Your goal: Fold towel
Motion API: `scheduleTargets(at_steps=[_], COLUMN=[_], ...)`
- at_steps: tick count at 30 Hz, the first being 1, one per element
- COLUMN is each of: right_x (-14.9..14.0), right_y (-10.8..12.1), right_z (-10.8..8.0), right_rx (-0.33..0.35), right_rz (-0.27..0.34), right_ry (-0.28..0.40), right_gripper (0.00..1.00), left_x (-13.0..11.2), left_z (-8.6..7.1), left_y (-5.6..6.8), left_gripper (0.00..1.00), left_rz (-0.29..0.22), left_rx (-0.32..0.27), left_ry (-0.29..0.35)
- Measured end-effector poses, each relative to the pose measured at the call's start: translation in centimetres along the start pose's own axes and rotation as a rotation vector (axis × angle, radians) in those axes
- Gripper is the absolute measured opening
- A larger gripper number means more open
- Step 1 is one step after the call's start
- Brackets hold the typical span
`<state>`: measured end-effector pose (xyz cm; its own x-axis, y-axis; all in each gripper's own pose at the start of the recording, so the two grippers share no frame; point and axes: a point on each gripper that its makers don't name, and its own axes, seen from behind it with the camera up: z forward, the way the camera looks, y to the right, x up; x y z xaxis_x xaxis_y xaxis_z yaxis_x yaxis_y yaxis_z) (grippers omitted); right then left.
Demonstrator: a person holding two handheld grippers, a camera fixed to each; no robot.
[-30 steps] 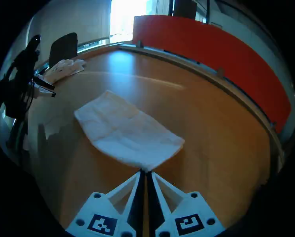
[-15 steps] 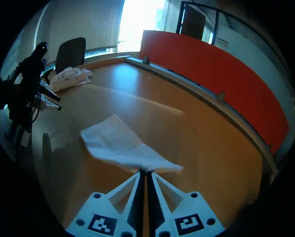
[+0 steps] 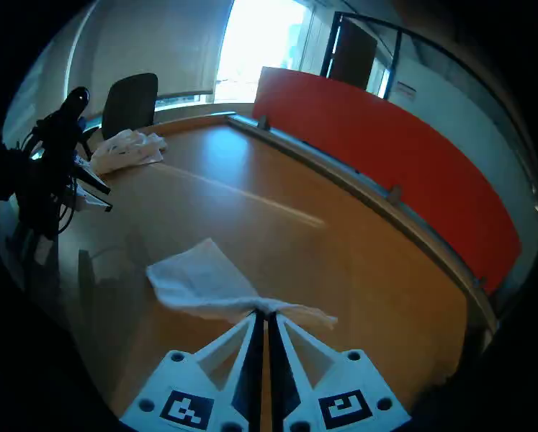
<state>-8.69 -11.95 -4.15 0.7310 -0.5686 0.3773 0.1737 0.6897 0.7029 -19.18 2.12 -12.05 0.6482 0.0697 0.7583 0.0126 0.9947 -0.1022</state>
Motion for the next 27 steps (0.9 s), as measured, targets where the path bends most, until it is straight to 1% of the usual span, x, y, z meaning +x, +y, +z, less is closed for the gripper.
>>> scheduleTargets(at_steps=[6,12,21,27], right_x=[0.3,1.0,2.5,3.2], right_y=[-0.3,-1.4,-3.5,-5.5], right_z=[0.4,1.4,3.7,5.4], right_rx=[0.015,0.047,0.106,0.157], right_rz=[-0.008,-0.029,-0.056,-0.076], right_ry=[0.001,0.003,0.012,0.009], right_gripper=[0.05,0.05,0.05,0.05], left_x=[0.0,0.2,0.7,0.8], left_z=[0.0,-0.1,-0.5,-0.8], left_y=[0.2,0.4,0.2,0.1], left_gripper=[0.79,0.79,0.79,0.79], left_rz=[-0.001,-0.005,-0.011,-0.022], left_rx=[-0.001,-0.003,-0.001,-0.001], left_ry=[0.001,0.006,0.018,0.024])
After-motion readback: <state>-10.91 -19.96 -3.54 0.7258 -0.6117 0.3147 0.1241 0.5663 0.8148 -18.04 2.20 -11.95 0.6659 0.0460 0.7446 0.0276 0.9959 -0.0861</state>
